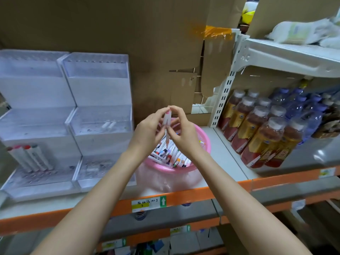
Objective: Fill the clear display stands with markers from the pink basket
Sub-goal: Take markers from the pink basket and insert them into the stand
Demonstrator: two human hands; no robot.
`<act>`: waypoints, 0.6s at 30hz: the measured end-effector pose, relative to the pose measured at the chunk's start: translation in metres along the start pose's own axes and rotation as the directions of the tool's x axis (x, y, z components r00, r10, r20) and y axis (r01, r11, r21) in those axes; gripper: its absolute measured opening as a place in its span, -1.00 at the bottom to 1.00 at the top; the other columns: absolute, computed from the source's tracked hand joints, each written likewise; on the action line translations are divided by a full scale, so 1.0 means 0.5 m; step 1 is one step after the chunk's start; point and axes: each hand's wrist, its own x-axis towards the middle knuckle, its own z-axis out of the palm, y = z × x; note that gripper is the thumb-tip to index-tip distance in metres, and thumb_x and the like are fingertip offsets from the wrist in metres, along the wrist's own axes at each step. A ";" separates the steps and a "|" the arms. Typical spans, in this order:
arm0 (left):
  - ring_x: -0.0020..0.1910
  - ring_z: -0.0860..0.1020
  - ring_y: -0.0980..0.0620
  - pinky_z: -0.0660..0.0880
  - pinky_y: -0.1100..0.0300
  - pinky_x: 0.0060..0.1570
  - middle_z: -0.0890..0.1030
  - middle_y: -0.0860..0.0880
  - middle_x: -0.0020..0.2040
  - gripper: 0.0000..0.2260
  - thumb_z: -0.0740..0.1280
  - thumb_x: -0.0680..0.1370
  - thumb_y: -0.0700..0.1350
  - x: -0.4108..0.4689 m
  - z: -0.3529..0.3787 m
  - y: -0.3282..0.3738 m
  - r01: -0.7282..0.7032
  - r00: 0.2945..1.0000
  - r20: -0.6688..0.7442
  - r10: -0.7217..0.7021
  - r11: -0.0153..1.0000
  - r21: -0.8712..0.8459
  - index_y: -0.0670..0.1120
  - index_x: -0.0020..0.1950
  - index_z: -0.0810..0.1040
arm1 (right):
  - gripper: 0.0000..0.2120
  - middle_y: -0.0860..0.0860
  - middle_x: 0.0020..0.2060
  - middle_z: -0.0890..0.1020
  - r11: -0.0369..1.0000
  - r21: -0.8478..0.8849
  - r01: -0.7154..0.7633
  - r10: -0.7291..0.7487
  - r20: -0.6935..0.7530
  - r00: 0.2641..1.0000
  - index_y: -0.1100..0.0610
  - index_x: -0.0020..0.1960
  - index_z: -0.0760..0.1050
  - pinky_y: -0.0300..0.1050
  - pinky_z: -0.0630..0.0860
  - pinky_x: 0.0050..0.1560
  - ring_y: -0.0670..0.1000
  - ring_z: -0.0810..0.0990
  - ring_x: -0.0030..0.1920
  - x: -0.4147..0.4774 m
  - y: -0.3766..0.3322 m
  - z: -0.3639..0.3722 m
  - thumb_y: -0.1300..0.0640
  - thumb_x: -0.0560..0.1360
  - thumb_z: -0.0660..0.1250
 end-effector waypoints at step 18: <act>-0.32 0.56 0.19 0.42 0.56 -0.19 0.58 0.04 -0.18 -0.58 0.40 0.47 -0.27 -0.182 -0.370 -0.105 0.191 0.952 -0.269 -0.146 0.970 0.149 -0.04 0.31 0.48 | -0.50 0.05 -0.31 0.56 0.971 0.175 0.162 -0.185 0.123 0.975 0.05 0.35 0.36 -0.23 0.52 -0.30 -0.08 0.57 -0.37 0.020 -0.216 0.296 0.35 0.46 0.34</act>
